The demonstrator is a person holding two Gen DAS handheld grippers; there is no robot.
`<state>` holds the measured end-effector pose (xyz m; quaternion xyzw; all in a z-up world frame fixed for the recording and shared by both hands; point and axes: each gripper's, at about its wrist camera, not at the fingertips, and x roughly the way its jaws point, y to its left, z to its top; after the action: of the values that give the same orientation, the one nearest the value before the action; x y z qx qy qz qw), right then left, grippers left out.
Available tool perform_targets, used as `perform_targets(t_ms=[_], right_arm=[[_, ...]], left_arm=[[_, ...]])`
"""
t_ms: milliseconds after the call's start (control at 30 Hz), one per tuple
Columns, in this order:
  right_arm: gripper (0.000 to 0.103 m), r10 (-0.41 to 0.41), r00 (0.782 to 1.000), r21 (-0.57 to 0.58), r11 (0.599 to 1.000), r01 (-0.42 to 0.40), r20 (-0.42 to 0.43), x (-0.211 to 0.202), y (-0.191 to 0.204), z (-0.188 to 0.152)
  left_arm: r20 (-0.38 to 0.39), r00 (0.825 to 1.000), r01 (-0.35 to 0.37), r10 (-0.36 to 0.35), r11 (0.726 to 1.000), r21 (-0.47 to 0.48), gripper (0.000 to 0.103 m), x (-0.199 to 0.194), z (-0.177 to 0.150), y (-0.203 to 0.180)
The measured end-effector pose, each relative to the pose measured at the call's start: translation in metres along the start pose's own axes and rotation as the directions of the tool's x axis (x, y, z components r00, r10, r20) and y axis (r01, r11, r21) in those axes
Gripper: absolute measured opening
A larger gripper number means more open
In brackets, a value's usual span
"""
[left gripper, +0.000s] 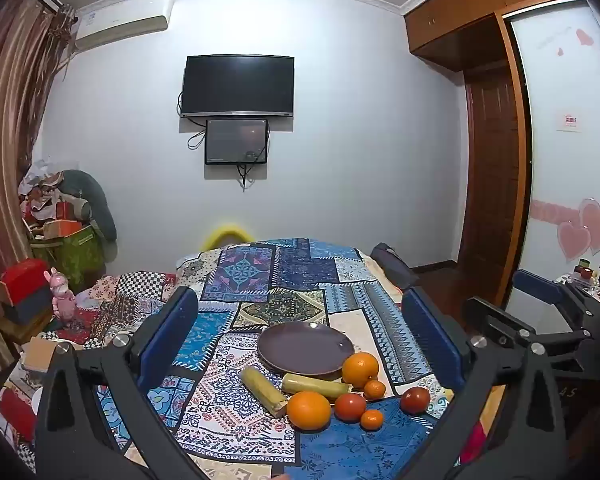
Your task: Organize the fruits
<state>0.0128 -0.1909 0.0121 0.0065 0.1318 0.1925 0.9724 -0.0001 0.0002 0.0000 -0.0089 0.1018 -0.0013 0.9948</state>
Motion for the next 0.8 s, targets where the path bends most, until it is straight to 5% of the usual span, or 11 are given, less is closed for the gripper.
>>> perform_targets(t_ms=[800], right_arm=[[0.103, 0.004, 0.999, 0.008, 1.000, -0.005, 0.035, -0.0068, -0.0001, 0.0021]], left_arm=[[0.009, 1.000, -0.010, 0.010, 1.000, -0.008, 0.103, -0.0007, 0.0022, 0.0017]])
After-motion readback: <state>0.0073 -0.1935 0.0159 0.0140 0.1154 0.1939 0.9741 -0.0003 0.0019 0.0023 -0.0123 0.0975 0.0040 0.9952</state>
